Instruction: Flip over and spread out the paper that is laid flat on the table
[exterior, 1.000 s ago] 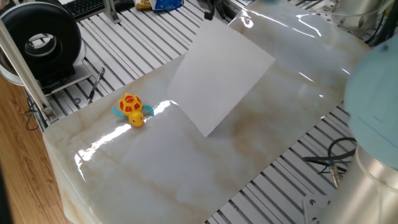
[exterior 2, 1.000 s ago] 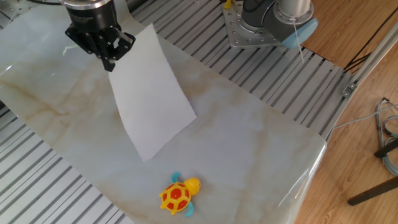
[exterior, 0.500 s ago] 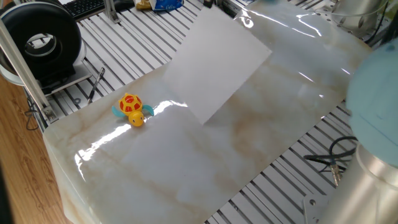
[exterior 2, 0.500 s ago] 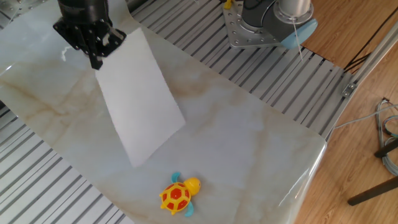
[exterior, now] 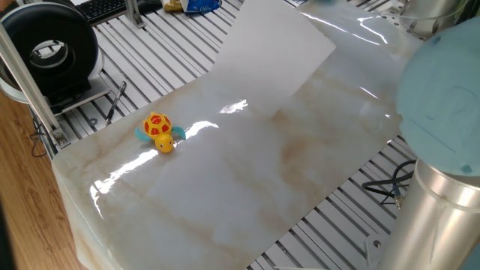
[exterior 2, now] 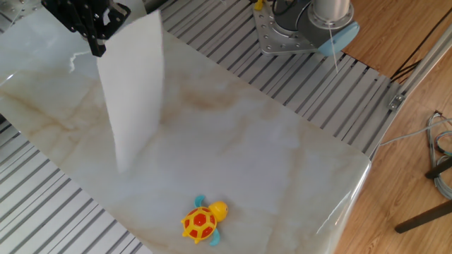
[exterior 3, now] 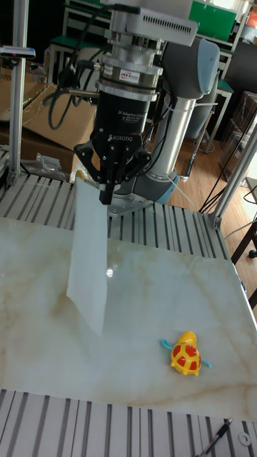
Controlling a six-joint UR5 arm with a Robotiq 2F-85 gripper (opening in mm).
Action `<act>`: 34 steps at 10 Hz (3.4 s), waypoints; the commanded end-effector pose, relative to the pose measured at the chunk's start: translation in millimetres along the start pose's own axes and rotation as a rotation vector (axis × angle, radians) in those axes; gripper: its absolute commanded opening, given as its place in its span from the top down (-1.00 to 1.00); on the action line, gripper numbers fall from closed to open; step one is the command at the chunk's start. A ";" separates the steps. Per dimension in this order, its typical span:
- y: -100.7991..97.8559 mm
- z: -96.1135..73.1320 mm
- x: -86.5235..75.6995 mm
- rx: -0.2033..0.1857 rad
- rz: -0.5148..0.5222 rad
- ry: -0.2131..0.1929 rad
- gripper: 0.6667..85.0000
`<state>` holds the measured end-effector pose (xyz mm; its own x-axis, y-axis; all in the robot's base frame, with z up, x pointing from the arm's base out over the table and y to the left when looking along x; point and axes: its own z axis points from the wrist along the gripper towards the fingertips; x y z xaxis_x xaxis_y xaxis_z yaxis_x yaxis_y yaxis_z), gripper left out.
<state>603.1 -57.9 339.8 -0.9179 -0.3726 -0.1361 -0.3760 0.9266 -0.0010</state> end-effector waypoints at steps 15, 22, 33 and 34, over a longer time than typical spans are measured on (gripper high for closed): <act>-32.7 -22.4 18.6 0.016 -0.025 0.016 0.98; -77.0 -22.8 30.1 0.099 -0.185 0.042 0.98; -30.3 6.9 -39.4 0.005 -0.013 -0.089 0.98; -30.6 7.3 -39.2 0.005 -0.017 -0.087 0.98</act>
<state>646.3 -83.2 340.6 -0.8890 -0.4113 -0.2013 -0.4116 0.9104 -0.0423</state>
